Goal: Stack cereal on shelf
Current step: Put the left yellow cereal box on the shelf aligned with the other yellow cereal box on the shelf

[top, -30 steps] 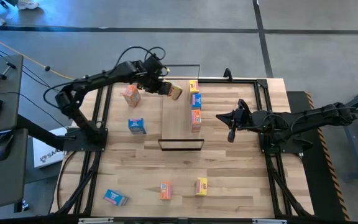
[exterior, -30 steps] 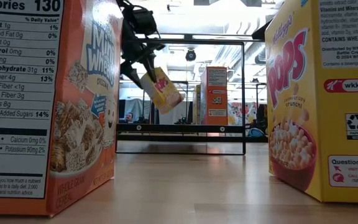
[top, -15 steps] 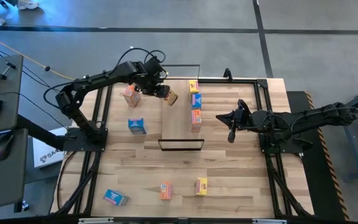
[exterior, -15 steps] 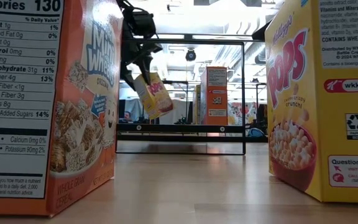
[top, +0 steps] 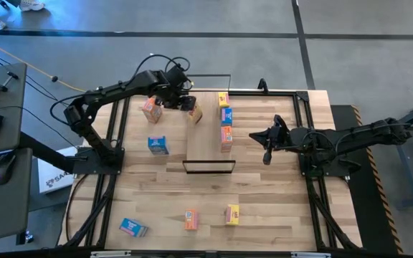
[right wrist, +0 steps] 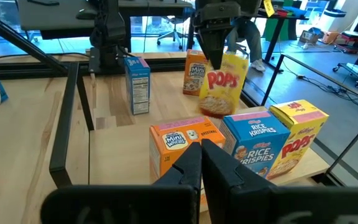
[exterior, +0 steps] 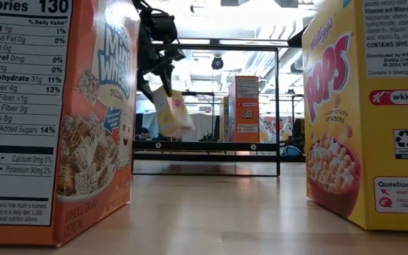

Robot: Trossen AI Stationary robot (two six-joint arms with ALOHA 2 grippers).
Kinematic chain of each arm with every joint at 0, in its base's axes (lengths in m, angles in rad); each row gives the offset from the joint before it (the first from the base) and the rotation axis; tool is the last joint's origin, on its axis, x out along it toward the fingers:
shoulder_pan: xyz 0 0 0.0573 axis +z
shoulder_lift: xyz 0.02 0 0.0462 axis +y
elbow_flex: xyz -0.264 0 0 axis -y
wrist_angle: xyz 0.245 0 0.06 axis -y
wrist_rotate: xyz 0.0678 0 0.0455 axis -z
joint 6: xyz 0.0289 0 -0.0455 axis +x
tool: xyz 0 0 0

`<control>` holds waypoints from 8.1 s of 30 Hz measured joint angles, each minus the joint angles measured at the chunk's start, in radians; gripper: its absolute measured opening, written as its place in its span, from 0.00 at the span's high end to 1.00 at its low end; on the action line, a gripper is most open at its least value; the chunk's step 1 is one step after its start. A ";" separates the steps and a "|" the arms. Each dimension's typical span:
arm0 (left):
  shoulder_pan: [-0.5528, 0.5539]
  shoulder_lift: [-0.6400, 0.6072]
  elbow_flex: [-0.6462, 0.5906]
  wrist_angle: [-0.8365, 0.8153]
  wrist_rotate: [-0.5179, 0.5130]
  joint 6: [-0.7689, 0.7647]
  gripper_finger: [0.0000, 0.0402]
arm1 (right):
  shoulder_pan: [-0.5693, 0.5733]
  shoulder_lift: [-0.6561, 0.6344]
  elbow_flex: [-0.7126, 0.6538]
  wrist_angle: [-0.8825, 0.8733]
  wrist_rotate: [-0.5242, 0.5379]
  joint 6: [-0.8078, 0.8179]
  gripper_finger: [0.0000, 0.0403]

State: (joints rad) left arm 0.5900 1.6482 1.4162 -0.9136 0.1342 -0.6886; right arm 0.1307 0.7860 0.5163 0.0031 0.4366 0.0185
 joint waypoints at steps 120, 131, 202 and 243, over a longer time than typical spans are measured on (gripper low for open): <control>-0.203 0.016 -0.407 0.906 -0.097 0.763 1.00 | 0.000 0.000 0.000 -0.069 -0.017 -0.001 1.00; -0.190 0.000 -0.407 0.930 -0.095 0.806 1.00 | 0.000 0.000 0.000 -0.071 -0.016 -0.001 1.00; -0.119 -0.082 -0.599 1.124 -0.165 0.412 1.00 | 0.000 0.000 0.000 -0.088 -0.009 -0.001 1.00; -0.130 -0.162 -0.597 1.100 -0.184 0.483 1.00 | 0.000 0.000 0.000 -0.088 -0.009 -0.001 1.00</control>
State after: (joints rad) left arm 0.4604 1.4861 0.8188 0.1866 -0.0496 -0.2059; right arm 0.1303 0.7864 0.5163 -0.0845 0.4274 0.0177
